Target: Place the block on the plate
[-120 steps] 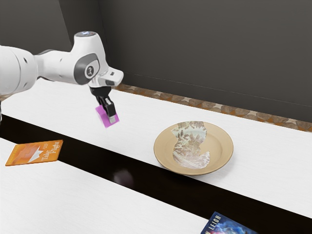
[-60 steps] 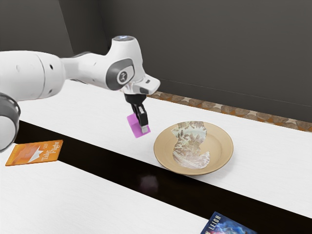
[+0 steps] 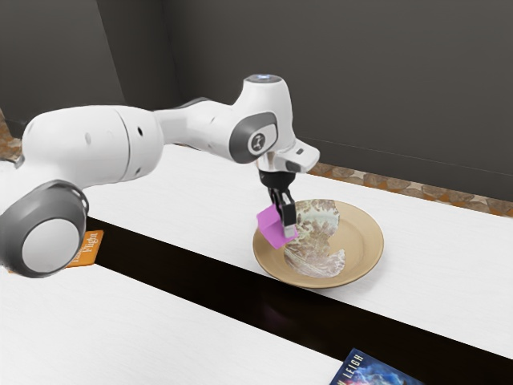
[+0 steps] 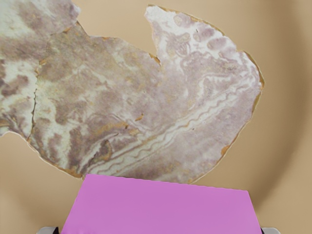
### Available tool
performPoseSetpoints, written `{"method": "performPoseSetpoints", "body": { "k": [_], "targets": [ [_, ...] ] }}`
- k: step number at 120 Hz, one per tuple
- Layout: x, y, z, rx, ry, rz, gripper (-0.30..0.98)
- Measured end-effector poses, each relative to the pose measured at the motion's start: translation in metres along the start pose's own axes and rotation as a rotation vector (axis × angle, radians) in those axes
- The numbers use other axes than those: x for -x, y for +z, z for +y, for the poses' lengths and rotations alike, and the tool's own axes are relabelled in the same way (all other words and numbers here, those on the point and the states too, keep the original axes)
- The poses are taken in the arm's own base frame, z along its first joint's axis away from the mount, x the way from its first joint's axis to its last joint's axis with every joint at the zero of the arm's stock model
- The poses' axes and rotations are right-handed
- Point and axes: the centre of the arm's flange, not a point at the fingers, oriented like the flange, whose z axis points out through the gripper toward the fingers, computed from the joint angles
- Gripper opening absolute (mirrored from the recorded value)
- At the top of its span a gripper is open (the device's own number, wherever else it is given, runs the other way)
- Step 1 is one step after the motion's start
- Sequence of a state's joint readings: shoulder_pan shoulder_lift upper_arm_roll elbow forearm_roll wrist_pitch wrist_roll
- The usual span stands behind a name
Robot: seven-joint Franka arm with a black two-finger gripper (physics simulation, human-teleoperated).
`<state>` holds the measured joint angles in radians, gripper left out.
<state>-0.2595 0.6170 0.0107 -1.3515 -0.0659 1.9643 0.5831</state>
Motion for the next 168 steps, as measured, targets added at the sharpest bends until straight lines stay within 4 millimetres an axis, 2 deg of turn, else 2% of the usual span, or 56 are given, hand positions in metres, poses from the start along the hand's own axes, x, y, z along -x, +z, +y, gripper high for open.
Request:
{"method": "performPoseSetpoints", "body": {
  "k": [19, 38, 46, 60, 79, 100, 112, 121, 135, 168],
  "targets": [
    [-0.015, 0.027, -0.003, 0.022, -0.003, -0.025, 0.4],
    [-0.015, 0.048, -0.005, 0.046, -0.015, -0.048, 0.37],
    [-0.015, 0.051, -0.005, 0.051, -0.018, -0.051, 0.38],
    [-0.014, 0.052, -0.005, 0.061, -0.025, -0.051, 0.5],
    [-0.014, 0.05, -0.006, 0.067, -0.031, -0.05, 0.59],
    [-0.019, -0.002, -0.017, 0.03, -0.033, -0.011, 0.65],
    [-0.015, -0.024, -0.019, 0.027, -0.038, -0.009, 0.66],
    [-0.006, -0.056, -0.021, 0.016, -0.048, 0.008, 0.67],
    [0.024, -0.101, -0.032, 0.009, -0.094, 0.02, 0.68],
    [0.128, -0.164, -0.05, 0.03, -0.256, 0.004, 0.68]
  ]
}}
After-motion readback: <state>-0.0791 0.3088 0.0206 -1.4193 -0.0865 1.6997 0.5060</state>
